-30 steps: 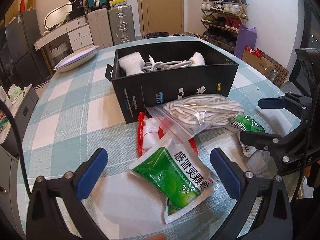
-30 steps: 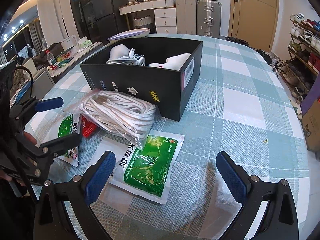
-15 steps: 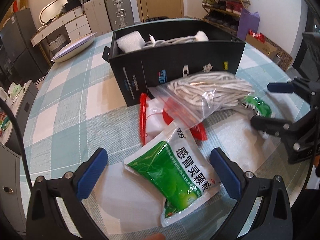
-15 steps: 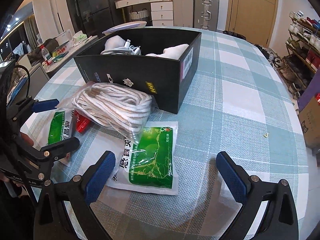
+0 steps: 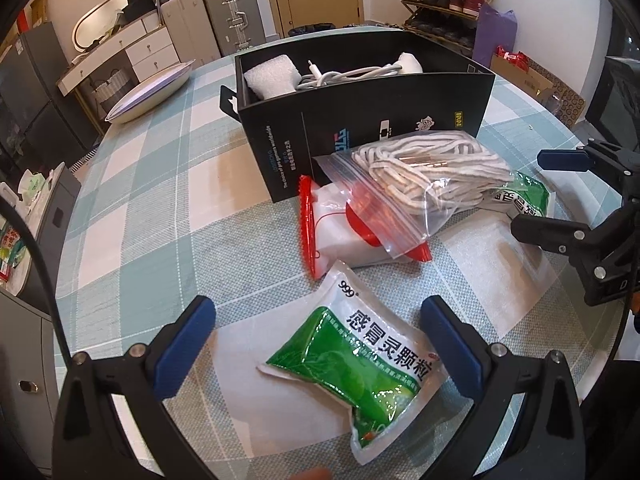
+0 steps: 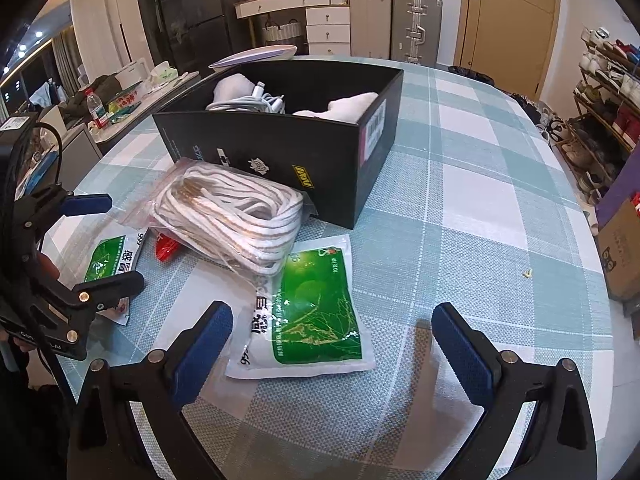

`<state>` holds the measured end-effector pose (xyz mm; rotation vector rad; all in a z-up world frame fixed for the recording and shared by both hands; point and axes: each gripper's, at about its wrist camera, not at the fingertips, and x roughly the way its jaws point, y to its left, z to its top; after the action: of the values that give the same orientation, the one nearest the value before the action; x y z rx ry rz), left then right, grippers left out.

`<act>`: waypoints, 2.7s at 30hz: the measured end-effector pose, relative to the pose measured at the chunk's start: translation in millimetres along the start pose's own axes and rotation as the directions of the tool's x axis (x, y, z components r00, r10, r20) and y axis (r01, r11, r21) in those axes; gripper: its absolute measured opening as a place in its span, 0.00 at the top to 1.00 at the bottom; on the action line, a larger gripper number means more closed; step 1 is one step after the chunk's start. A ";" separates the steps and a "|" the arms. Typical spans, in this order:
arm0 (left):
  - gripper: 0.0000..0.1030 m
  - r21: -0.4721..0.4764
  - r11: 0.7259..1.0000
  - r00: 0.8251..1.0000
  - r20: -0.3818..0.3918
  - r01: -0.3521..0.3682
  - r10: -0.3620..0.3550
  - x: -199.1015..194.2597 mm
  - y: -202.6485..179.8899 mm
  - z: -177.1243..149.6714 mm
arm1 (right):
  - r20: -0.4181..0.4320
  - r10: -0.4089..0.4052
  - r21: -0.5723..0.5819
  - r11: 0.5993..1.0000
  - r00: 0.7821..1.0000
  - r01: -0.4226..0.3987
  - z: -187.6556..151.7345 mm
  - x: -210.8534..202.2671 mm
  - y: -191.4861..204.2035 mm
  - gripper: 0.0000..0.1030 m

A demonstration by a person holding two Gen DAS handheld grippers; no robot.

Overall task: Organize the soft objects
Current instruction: 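Withdraw both tools and reach the left tool toward the green sachet, then grasp the large green sachet with the left tool while the right tool grasps a small green sachet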

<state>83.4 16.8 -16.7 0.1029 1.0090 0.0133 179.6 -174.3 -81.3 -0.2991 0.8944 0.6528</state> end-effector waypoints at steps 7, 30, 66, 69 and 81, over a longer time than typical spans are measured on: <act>0.00 0.003 1.000 0.999 -0.022 0.024 -0.024 1.1 0.2 -1.6 | 0.000 0.002 -0.035 0.999 1.000 -0.002 -1.2 -0.7 4.7 0.28; 0.02 0.048 0.988 0.987 -0.082 0.144 -0.140 -6.6 -3.3 -15.0 | -0.012 -0.019 -0.053 0.998 1.000 0.019 -6.7 -9.6 -15.0 0.48; 0.38 0.051 0.978 0.979 -0.021 0.204 -0.203 -19.3 2.4 -12.3 | -0.010 -0.017 -0.074 0.997 1.000 0.016 -12.2 -13.2 -21.6 0.49; 0.38 0.055 0.973 0.974 -0.034 0.224 -0.223 -20.8 0.2 -13.6 | -0.009 -0.019 -0.076 0.997 1.000 0.018 -12.2 -13.4 -21.0 0.49; 0.33 0.115 0.960 0.966 -0.070 0.255 -0.248 -22.8 -22.4 -19.0 | -0.009 -0.019 -0.076 0.997 1.000 0.018 -12.5 -13.2 -21.2 0.49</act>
<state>54.3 -5.4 -9.5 0.0868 1.0723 -0.2808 179.3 -202.1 -78.7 -0.3785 0.8764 0.6694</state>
